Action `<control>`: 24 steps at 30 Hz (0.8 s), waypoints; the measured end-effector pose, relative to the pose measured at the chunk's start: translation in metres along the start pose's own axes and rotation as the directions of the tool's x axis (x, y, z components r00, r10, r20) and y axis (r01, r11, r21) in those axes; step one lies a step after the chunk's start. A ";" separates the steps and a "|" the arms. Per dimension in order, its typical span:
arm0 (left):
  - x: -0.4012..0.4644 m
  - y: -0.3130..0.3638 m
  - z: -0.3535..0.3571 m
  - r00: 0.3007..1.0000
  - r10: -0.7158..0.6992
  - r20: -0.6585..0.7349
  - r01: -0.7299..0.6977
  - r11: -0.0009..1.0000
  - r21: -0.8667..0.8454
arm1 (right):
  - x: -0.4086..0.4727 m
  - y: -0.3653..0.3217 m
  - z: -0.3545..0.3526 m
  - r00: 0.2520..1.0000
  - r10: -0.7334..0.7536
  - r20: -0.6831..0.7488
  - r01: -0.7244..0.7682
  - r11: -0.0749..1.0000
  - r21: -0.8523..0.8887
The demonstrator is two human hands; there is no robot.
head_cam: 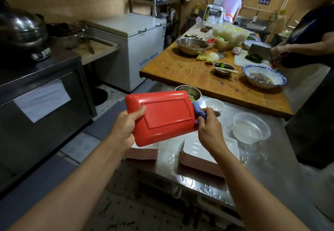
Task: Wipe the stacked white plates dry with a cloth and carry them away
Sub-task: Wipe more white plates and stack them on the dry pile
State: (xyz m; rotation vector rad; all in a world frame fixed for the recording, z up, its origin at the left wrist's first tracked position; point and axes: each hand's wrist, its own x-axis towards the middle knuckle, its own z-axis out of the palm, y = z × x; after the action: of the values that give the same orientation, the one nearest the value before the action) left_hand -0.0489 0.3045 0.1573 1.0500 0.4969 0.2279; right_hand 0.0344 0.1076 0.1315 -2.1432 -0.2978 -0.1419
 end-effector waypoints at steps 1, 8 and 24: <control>0.002 0.002 -0.005 0.998 0.062 -0.003 -0.062 0.997 0.040 | -0.001 0.000 0.004 1.000 0.004 -0.014 -0.004 1.000 0.015; 0.023 -0.009 -0.034 0.790 0.523 0.319 -0.464 0.170 0.869 | -0.012 0.004 0.024 0.996 0.078 0.049 -0.082 0.993 0.088; 0.040 -0.092 -0.055 0.875 0.059 0.481 -0.413 -0.427 0.804 | -0.019 0.028 0.034 0.991 0.115 0.071 -0.121 0.989 0.085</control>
State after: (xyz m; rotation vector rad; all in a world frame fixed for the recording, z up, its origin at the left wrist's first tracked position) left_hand -0.0469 0.3189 0.0439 3.0753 0.0256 -0.0043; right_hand 0.0232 0.1178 0.0856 -2.0733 -0.2108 0.0097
